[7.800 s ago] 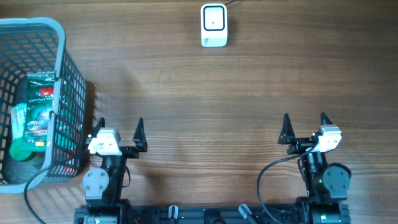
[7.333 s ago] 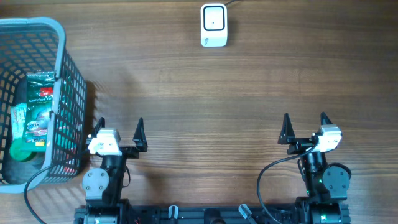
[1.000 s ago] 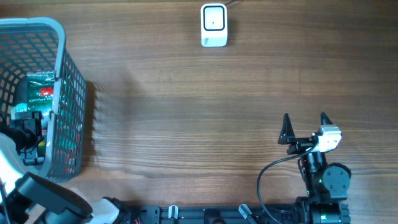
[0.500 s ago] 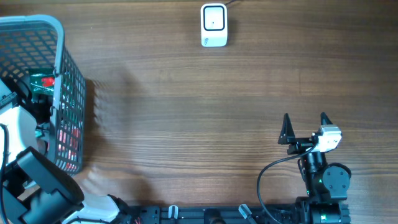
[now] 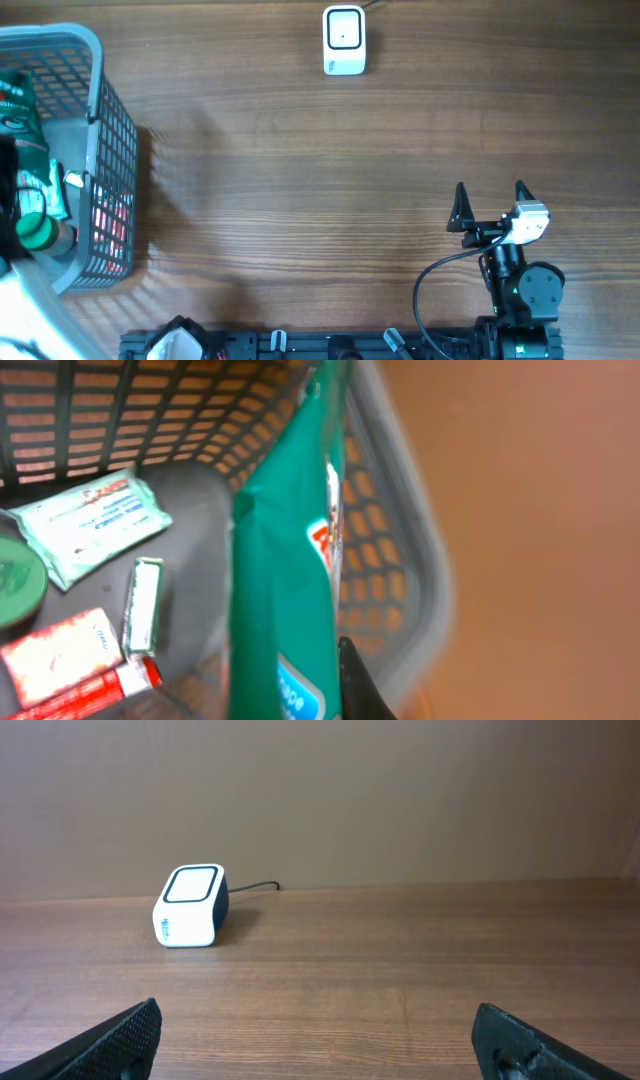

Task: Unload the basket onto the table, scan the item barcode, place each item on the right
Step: 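Lift the green packet out and place it on the table center-right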

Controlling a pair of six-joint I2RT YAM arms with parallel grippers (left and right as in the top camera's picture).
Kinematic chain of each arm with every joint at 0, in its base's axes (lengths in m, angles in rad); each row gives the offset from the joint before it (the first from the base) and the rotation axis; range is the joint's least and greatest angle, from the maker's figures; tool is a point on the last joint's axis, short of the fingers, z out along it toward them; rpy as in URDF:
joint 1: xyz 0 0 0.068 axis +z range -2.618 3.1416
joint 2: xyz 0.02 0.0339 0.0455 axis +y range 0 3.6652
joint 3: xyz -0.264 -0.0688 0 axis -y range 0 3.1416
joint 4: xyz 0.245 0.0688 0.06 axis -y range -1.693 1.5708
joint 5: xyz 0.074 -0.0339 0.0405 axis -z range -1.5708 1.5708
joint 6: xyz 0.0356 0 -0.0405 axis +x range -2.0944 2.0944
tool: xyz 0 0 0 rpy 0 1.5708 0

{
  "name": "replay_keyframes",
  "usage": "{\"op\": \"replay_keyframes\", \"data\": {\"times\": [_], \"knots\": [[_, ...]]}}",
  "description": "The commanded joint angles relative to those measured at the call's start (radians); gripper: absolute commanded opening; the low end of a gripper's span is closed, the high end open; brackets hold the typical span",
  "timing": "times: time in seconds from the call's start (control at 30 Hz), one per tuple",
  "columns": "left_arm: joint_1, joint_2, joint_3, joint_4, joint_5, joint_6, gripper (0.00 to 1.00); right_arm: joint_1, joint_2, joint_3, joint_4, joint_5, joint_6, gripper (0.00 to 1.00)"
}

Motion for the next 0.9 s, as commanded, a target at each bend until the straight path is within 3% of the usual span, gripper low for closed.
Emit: {"op": "replay_keyframes", "data": {"times": [0.0, 0.13, 0.33, 0.43, 0.57, 0.87], "knots": [[0.003, -0.126, 0.01, -0.041, 0.125, 0.005, 0.04, 0.004, -0.005, -0.001, 0.003, 0.017, -0.009, 1.0], [0.001, -0.255, 0.01, -0.052, 0.31, 0.005, 0.04, 0.004, -0.005, -0.001, 0.003, 0.017, -0.009, 1.0], [0.0, -0.417, 0.01, -0.151, 0.437, 0.013, 0.04, 0.004, -0.005, -0.001, 0.003, 0.017, -0.009, 1.0], [0.0, -0.442, 0.01, -0.256, 0.53, 0.094, 0.04, 0.004, -0.005, -0.001, 0.003, 0.017, -0.009, 1.0], [0.0, -0.442, -0.003, -0.425, 0.539, 0.177, 0.04, 0.004, -0.005, -0.001, 0.003, 0.017, -0.009, 1.0], [0.0, -0.442, -0.012, -0.48, 0.678, 0.454, 0.04, 0.004, -0.005, -0.001, 0.003, 0.017, -0.009, 1.0]]}}
